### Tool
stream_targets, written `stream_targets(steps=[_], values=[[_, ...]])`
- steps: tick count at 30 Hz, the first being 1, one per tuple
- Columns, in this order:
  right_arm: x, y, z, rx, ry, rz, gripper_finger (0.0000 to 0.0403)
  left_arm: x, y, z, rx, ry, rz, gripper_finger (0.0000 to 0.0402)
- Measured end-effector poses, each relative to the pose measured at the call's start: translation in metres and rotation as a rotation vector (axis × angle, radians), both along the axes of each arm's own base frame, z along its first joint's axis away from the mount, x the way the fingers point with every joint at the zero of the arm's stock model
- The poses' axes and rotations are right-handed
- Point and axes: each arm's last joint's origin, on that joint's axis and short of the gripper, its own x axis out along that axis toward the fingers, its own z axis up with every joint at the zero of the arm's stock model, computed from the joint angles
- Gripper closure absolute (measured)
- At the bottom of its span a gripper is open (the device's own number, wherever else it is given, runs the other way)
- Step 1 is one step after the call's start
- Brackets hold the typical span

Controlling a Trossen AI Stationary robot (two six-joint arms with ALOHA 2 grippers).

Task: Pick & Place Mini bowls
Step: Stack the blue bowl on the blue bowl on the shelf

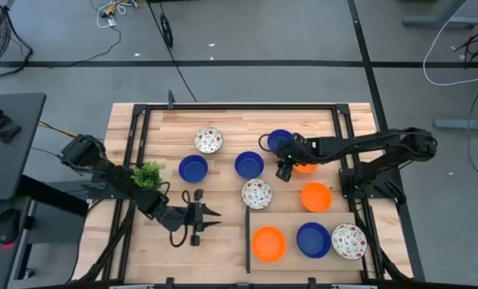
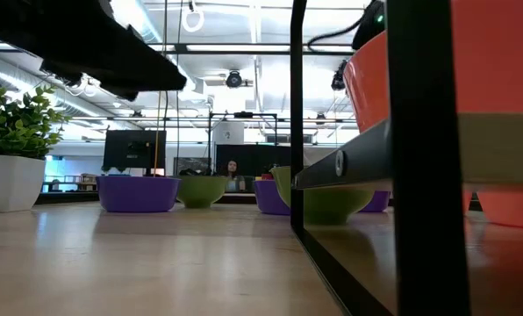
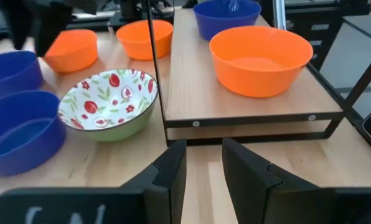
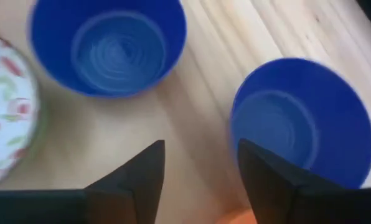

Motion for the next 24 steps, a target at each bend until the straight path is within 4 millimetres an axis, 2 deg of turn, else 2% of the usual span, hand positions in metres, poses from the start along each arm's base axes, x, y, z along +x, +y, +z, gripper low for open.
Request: stream_targets(steps=[5,10,14,21,24], values=[[0.007,-0.014,-0.017,-0.008,0.062,0.064,0.02,0.005,0.009,-0.002,-0.012,0.034,-0.024,0.0294],[0.011,-0.022,-0.028,-0.026,0.104,0.088,0.0228,0.007,0.014,-0.004,-0.006,0.053,-0.013,0.0294],[0.011,-0.024,-0.029,-0.042,0.115,0.114,0.0274,0.007,0.014,-0.004,-0.008,0.056,-0.019,0.0294],[0.01,-0.023,-0.03,-0.047,0.137,0.132,0.0382,0.007,0.013,-0.004,-0.017,0.057,-0.021,0.0294],[0.01,-0.023,-0.03,-0.049,0.14,0.134,0.0395,0.007,0.013,-0.004,-0.022,0.058,-0.023,0.0294]])
